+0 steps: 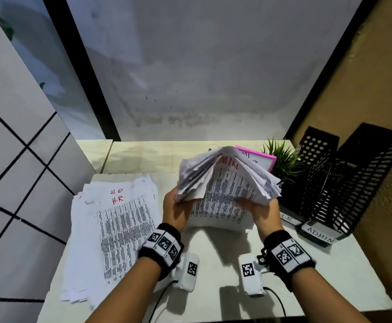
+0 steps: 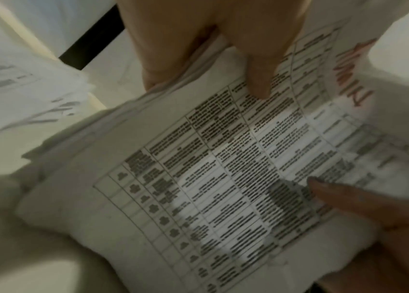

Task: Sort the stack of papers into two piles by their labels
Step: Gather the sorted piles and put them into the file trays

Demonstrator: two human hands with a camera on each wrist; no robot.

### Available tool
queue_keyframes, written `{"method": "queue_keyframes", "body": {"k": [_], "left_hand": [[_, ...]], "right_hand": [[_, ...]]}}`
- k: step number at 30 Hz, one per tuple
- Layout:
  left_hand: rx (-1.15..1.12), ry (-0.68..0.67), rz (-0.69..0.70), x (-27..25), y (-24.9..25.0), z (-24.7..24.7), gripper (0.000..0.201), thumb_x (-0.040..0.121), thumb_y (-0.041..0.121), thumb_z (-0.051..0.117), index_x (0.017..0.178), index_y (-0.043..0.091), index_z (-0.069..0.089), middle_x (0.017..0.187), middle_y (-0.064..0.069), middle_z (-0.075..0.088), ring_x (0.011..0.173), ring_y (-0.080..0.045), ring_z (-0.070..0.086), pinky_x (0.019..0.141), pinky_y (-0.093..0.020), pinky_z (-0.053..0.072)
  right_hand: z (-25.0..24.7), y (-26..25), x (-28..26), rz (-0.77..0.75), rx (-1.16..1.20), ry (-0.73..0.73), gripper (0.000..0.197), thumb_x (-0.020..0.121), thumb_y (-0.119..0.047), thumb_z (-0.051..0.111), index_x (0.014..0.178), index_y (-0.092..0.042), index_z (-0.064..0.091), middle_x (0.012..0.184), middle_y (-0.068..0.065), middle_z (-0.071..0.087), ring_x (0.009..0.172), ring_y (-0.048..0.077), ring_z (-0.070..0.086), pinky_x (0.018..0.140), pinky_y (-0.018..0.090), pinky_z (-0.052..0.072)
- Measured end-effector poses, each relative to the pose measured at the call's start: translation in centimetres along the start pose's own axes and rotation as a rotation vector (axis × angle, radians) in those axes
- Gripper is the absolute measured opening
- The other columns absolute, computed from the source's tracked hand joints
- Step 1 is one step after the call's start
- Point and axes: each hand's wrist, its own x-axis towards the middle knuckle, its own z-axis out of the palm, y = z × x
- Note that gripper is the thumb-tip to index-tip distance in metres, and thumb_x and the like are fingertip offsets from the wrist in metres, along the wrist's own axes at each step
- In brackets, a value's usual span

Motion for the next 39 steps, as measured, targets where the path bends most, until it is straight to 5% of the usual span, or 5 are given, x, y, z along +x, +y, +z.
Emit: {"method": "queue_keyframes", "body": {"k": [8,27,31,36,39], "left_hand": [[0.038,0.025,-0.102,-1.3,-2.0,0.5,0.035,0.081,-0.009,0.067,0.083,0.026,0.061,0.068,0.017,0.071,0.068,0.002,0.066,0.071,-0.027,0.055],[0.113,0.010,-0.238,-2.1,1.6,1.2,0.047,0.081,0.041,0.067,0.104,0.003,0.055,0.095,-0.006,0.063,0.094,-0.023,0.062,0.100,-0.037,0.041],[0.042,-0.024,-0.219,-3.2,2.8,2.4,0.021,0.080,0.015,0.072,0.100,0.009,0.067,0.097,-0.004,0.073,0.102,-0.023,0.067,0.099,-0.043,0.047],[0.000,-0.310,-0.334,-3.3,3.1,3.4,0.080,0.010,0.060,0.089,0.081,0.026,0.074,0.095,0.016,0.070,0.094,-0.003,0.061,0.098,-0.032,0.041],[0.051,-0.302,-0.229,-3.4,3.4,5.8,0.045,0.045,0.036,0.092,0.086,0.031,0.073,0.094,0.013,0.073,0.099,-0.013,0.065,0.100,-0.039,0.043]], "right_hand": [[-0.4,1.7,0.7,0.056,-0.079,-0.006,0.038,0.075,0.012,0.073,0.108,-0.003,0.061,0.092,0.008,0.068,0.086,0.022,0.063,0.081,0.033,0.050],[-7.7,1.0,0.6,0.202,-0.055,-0.237,0.062,0.049,-0.022,0.093,0.097,0.007,0.066,0.089,0.021,0.070,0.077,0.032,0.065,0.073,0.041,0.050],[-9.7,-1.3,0.3,0.148,-0.048,-0.255,0.051,0.061,-0.008,0.087,0.104,0.008,0.065,0.098,0.025,0.072,0.083,0.037,0.070,0.071,0.042,0.059],[-12.5,-3.0,-0.6,0.185,0.009,-0.258,0.024,0.078,0.009,0.066,0.101,0.003,0.066,0.091,0.016,0.075,0.077,0.026,0.073,0.061,0.030,0.057],[-13.9,-3.1,-1.5,0.208,0.093,-0.231,0.024,0.078,0.011,0.065,0.101,0.003,0.066,0.091,0.016,0.075,0.075,0.026,0.073,0.060,0.030,0.057]]}}
